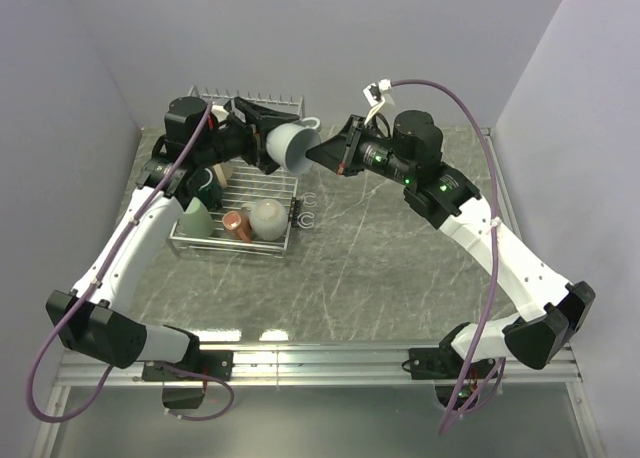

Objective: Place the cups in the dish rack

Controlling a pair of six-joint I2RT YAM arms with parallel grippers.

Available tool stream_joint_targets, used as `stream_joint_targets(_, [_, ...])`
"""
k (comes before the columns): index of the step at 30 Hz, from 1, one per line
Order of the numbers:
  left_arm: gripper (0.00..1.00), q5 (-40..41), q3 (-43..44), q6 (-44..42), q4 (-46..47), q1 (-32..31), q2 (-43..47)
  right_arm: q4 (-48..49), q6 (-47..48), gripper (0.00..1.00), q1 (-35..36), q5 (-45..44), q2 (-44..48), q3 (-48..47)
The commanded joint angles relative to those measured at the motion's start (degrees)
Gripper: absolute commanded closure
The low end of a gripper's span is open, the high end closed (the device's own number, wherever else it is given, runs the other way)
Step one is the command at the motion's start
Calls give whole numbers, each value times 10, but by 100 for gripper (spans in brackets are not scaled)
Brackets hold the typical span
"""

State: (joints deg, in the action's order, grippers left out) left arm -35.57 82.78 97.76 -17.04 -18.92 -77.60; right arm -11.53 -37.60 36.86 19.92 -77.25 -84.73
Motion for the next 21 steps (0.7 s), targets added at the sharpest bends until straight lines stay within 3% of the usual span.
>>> stream_joint_targets(1, [96,31,28,-23,-62,-11,1,83,-1,100,12,-12,21,-7])
stream_joint_targets(5, [100,45,44,-43,-93,-11,-3,80,1,99,11,-16,28,4])
stream_joint_targets(6, [100,54,48,-53,-101,-11,-4,74,2,87,12,-18,29,4])
stream_joint_targets(8, [100,67,60,-62,-125,-11,-1,68,3,76,11,-26,32,5])
stream_joint_targets(9, [100,81,62,-67,-129,-10,1,59,5,62,11,-31,34,6])
stream_joint_targets(12, [100,97,67,-76,-144,-10,6,49,8,47,11,-43,40,11])
stream_joint_targets(21, [100,156,105,-133,-229,5,12,15,18,43,10,-55,53,17])
